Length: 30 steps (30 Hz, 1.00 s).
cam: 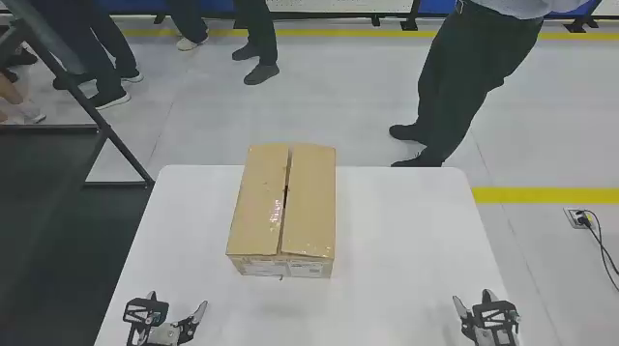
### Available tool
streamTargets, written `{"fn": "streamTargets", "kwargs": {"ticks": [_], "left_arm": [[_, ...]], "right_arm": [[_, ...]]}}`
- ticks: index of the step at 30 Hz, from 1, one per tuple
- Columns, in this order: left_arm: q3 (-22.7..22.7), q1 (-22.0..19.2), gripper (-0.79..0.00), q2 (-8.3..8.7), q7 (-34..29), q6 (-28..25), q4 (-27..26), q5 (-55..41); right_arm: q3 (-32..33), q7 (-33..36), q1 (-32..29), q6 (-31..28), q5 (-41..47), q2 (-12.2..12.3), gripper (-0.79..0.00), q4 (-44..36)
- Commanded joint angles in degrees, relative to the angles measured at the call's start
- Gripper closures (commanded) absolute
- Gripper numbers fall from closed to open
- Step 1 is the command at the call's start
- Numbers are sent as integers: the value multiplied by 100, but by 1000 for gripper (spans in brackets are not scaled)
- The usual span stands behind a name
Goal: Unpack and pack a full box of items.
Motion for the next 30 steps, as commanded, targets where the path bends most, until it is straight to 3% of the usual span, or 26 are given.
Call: {"fn": "streamTargets", "kwargs": {"ticks": [1, 9, 10, 13, 24, 30], "left_arm": [[0, 0, -784, 0, 0, 0, 0, 0], [0, 0, -785, 0, 0, 0, 0, 0], [9, -6, -785, -1, 12, -39, -20, -29], [-100, -32, -785, 5, 177, -306, -72, -228], [-423, -441, -785, -41, 221, -62, -273, -914], [-412, -517, -785, -46, 91, -41, -352, -891]], "right_arm": [[0, 0, 0, 0, 0, 0, -463, 0], [0, 0, 0, 0, 0, 0, -463, 0], [-9, -1, 0, -10, 15, -2, -785, -2], [-82, -127, 8, -193, 10, -8, -785, -88], [-261, -314, 349, -142, 116, -69, -785, -756], [-378, 175, 562, -495, 391, -75, -785, -820]]}}
